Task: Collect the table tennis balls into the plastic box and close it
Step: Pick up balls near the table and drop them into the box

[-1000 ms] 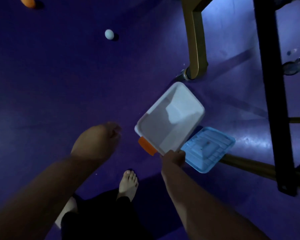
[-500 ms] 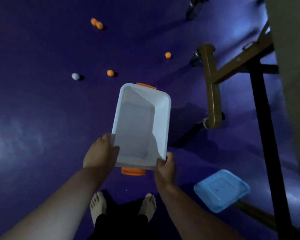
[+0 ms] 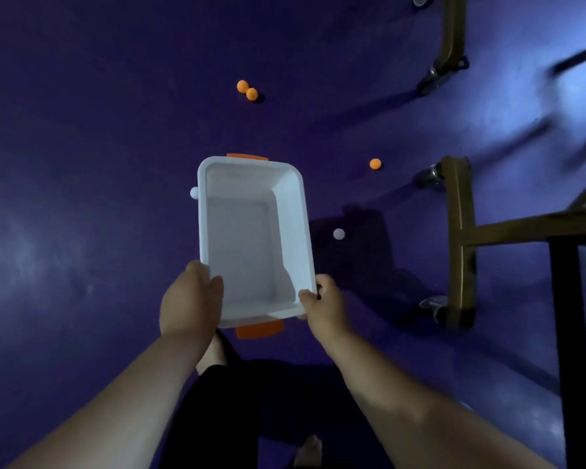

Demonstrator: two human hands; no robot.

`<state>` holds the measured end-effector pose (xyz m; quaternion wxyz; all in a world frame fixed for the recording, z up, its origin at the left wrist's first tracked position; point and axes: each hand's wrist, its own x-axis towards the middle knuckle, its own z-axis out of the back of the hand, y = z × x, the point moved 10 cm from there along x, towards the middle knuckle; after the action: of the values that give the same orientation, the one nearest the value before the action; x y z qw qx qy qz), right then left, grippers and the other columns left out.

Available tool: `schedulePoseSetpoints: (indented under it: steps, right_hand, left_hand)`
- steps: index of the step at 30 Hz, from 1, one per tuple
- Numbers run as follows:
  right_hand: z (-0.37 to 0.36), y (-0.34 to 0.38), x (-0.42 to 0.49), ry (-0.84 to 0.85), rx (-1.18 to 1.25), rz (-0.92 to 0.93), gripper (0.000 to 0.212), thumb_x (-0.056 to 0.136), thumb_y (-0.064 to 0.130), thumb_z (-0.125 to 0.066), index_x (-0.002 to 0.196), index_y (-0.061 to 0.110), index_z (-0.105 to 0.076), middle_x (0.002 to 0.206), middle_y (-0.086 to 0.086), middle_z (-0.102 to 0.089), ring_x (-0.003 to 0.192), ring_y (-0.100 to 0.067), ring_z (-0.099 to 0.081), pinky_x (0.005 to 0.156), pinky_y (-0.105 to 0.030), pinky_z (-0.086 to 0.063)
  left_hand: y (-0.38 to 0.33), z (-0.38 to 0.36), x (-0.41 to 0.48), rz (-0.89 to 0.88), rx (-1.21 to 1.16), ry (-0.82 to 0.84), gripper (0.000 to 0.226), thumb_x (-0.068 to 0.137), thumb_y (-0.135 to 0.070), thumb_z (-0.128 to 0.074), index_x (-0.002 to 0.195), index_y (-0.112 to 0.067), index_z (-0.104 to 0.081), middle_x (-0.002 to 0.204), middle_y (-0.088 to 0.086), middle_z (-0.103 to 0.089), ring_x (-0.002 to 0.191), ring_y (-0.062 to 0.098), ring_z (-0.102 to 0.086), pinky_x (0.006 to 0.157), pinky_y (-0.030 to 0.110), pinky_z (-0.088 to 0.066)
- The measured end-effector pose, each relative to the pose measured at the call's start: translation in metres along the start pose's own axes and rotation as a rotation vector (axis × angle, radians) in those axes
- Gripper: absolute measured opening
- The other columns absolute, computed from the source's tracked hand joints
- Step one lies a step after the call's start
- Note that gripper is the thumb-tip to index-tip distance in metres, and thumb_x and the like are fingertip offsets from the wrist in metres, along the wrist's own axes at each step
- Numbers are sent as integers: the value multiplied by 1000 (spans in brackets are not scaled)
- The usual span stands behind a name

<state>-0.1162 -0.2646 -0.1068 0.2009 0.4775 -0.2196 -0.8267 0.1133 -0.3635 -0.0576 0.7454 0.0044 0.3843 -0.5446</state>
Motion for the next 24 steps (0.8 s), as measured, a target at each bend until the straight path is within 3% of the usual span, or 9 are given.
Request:
schedulePoseSetpoints:
  steps: [3,5,8,10,14,16,18,21,24]
  right_hand:
    - [-25,25,31,93,49,-65,16,93,16,-54,107,9,-56,98,-7,-62,72,-17,-61,62,-27,-55]
    - [-30,35,52,105,74,-107,21,95,21,-53,109,6,-56,92,-6,-61,65,-13,-60,58,-23,-52]
    - [-24,37,85,70,62,-148,11,95,18,-52,100,10,-57,80,-3,-60,64,-15,-60,61,-28,-51]
    - [-13,34,108,52,-25,-152,7,93,15,-53,94,12,-59,82,-6,-62,71,-19,-63,72,-37,-55]
    - [3,19,165,42,-153,-153,12,94,11,-51,85,18,-58,86,-6,-64,67,-13,-61,73,-35,-54]
    - [9,9,199,16,-242,-145,17,93,12,-52,82,22,-58,86,-6,-64,75,-19,-64,79,-39,-54]
    - [11,-6,233,8,-352,-138,13,94,14,-51,92,19,-63,92,-6,-64,91,-25,-64,82,-38,-52]
    - [17,-30,280,-40,-501,-161,30,96,15,-50,124,12,-58,122,-11,-60,110,-27,-57,87,-30,-44]
    - [15,-51,322,-82,-583,-156,39,94,12,-53,133,12,-52,138,-14,-47,120,-32,-51,97,-32,-42]
  left_hand:
    - [-2,19,41,7,12,-47,9,94,-12,-44,88,-5,-42,67,2,-43,61,24,-38,60,33,-29]
    - [-4,26,65,5,44,-61,9,93,-10,-42,93,-1,-44,81,16,-52,68,30,-43,62,36,-31]
    - [-4,25,94,24,57,-55,17,93,-9,-42,103,4,-47,101,28,-57,86,43,-53,65,36,-30]
    - [-4,18,109,43,44,-46,18,92,-9,-41,103,4,-47,102,29,-57,89,44,-54,65,36,-30]
    - [0,-4,145,94,9,-43,5,91,-11,-41,90,-6,-40,88,17,-50,75,32,-44,64,36,-33]
    - [1,-20,163,105,-5,-58,7,91,-13,-42,88,-8,-39,85,13,-47,73,29,-43,63,36,-33]
    - [2,-35,179,128,-2,-78,9,91,-14,-43,86,-7,-40,82,9,-47,70,28,-42,61,34,-31]
    - [7,-55,203,141,-46,-150,13,92,-17,-45,84,-7,-42,73,2,-43,63,22,-38,57,31,-26]
    - [12,-76,219,145,-42,-195,16,95,-20,-45,85,-8,-40,70,-2,-39,57,16,-32,53,30,-22]
